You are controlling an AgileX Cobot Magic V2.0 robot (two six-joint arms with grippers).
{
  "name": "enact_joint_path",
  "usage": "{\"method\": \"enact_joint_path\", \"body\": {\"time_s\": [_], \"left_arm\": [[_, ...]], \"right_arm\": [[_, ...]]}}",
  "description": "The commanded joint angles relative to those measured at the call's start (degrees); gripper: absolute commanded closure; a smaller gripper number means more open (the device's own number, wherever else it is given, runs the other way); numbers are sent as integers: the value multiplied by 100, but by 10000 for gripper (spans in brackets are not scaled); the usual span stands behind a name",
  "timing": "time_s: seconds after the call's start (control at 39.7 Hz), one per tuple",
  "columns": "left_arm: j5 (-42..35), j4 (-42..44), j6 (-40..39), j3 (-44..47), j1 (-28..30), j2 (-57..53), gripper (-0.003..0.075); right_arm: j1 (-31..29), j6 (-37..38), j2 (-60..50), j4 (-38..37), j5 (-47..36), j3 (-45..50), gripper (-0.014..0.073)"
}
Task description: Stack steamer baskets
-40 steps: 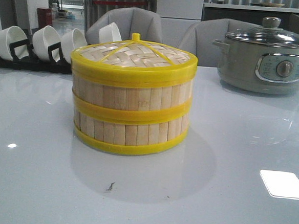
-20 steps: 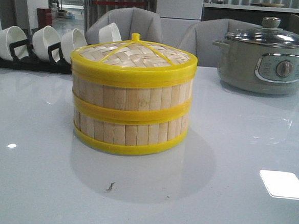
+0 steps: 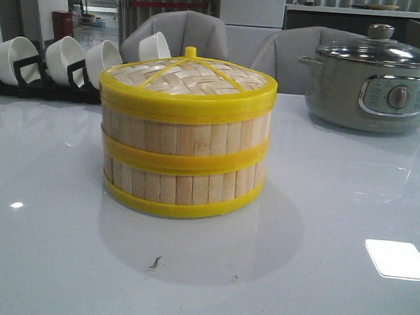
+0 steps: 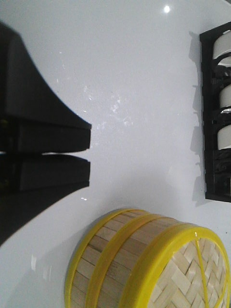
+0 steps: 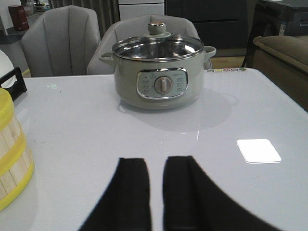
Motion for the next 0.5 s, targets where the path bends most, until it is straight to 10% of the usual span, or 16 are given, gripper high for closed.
{"method": "enact_joint_path", "body": {"time_s": [0.0,0.48], "left_arm": [[-459,0,-6,-172,-34,-49,636],[-459,0,-6,-172,-34,-49,636]], "right_arm": [[-44,-67,12,-88,-544,-154,559],[-44,-67,12,-88,-251,-154,553]]}}
